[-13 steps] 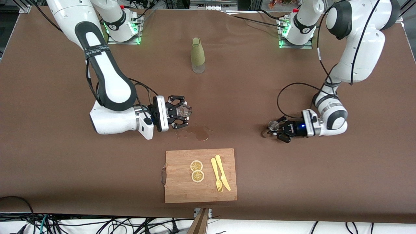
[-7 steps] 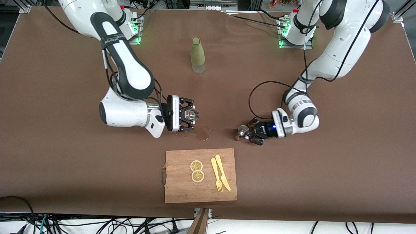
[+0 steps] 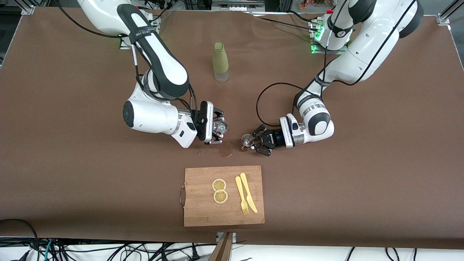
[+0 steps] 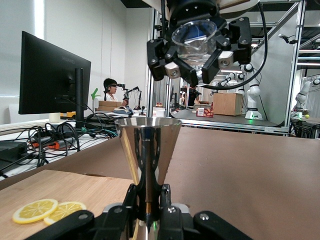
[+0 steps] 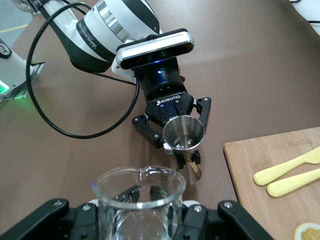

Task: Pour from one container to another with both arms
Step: 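Lift the beaker and jigger, bringing both grippers together above the table, then tilt the jigger with the left gripper, pouring into the held beaker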

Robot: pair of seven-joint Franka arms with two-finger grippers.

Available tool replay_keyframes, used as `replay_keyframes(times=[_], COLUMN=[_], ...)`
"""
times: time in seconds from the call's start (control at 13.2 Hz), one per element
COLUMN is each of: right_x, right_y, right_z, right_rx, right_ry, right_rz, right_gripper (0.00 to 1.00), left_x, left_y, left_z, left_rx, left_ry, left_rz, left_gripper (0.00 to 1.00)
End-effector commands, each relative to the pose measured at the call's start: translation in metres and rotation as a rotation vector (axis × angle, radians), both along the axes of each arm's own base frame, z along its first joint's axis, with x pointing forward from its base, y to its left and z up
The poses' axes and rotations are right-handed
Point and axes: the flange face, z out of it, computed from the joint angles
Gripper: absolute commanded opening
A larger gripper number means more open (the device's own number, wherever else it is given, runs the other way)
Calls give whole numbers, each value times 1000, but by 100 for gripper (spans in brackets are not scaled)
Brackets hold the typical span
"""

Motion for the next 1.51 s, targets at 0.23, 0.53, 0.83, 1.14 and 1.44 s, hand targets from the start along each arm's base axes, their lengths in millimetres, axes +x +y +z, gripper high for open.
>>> replay_keyframes(times=[0.23,0.53,0.83,1.14,1.44], right_x=[-2,-2,-10,-13,-13], right_y=[-3,-5,6,19,19], right_z=[17,23,25,21,15], right_rx=[-106,-167,-238,-240,-254], right_ry=[-7,-18,-44,-82,-86], right_rz=[-36,-52,-42,-44,-37], right_gripper=[0,0,0,0,0], left_x=[-12,-18,-22,-20,-18], left_y=[-46,-61,-73,-78,-78], left_z=[10,11,13,13,13], left_rx=[45,40,34,37,45], left_ry=[-37,-27,-20,-20,-20], left_rz=[47,46,52,61,67], left_gripper=[0,0,0,0,0])
